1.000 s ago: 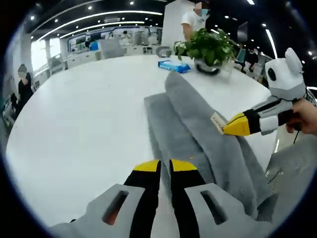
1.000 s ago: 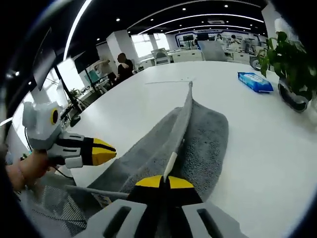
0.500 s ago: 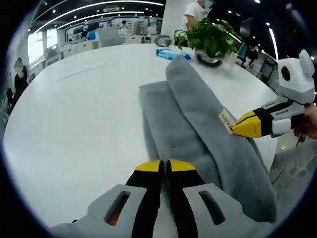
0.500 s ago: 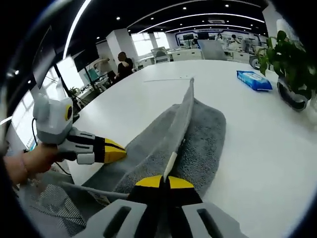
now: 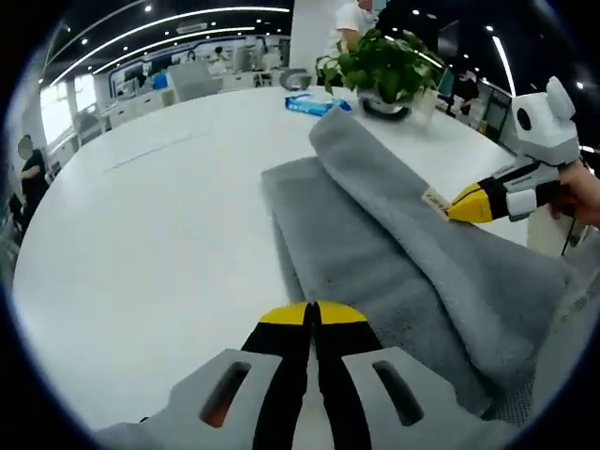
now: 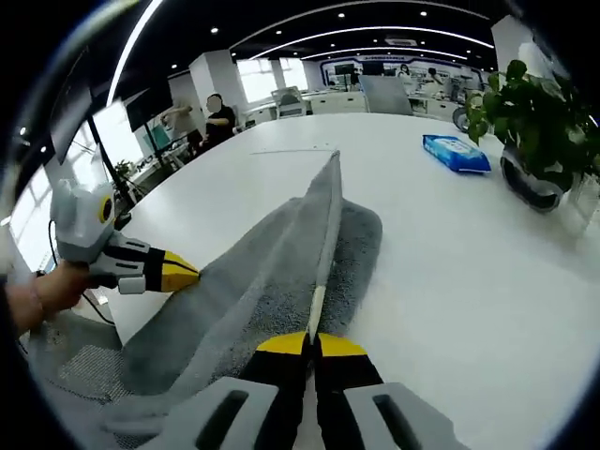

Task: Open the folded towel by lifting each exposed corner and separating the folded layers until the towel lies flat within the target outline without major curled edges

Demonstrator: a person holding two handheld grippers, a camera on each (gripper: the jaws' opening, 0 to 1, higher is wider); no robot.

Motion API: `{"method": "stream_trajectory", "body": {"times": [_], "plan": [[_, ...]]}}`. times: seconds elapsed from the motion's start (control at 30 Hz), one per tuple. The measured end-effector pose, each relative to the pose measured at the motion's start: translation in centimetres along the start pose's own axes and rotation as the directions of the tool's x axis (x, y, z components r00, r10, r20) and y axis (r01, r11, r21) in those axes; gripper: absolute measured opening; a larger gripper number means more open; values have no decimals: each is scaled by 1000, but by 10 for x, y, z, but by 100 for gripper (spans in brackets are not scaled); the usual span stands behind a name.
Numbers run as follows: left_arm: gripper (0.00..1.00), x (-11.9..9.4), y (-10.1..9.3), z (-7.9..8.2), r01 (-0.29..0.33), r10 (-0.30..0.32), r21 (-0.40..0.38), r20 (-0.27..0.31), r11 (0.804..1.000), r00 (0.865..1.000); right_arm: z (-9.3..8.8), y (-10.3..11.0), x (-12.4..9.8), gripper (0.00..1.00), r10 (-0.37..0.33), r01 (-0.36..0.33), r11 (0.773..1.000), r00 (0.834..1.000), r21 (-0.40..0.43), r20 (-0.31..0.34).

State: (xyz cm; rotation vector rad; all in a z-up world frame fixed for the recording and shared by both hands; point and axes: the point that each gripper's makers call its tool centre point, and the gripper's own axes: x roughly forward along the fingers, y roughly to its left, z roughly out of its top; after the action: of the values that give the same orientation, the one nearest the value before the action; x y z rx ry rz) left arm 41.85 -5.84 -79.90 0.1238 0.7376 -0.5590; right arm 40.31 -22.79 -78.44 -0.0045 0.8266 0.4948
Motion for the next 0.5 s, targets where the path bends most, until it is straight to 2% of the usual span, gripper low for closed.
{"method": "stream_trajectory", "body": {"times": [0.13, 0.43, 0.5], "plan": [[1, -2, 6, -1, -12, 12, 7, -6, 1000, 1000, -4, -15, -2, 0, -32, 32, 999, 999, -6, -16], [1, -9, 34, -10, -66, 67, 29, -27, 997, 997, -22, -60, -5, 0, -126, 124, 992, 989, -32, -77], [1, -12, 44, -12, -82, 83, 14, -28, 997, 996, -24, -66, -6, 0, -131, 130, 991, 988, -14, -77]]}}
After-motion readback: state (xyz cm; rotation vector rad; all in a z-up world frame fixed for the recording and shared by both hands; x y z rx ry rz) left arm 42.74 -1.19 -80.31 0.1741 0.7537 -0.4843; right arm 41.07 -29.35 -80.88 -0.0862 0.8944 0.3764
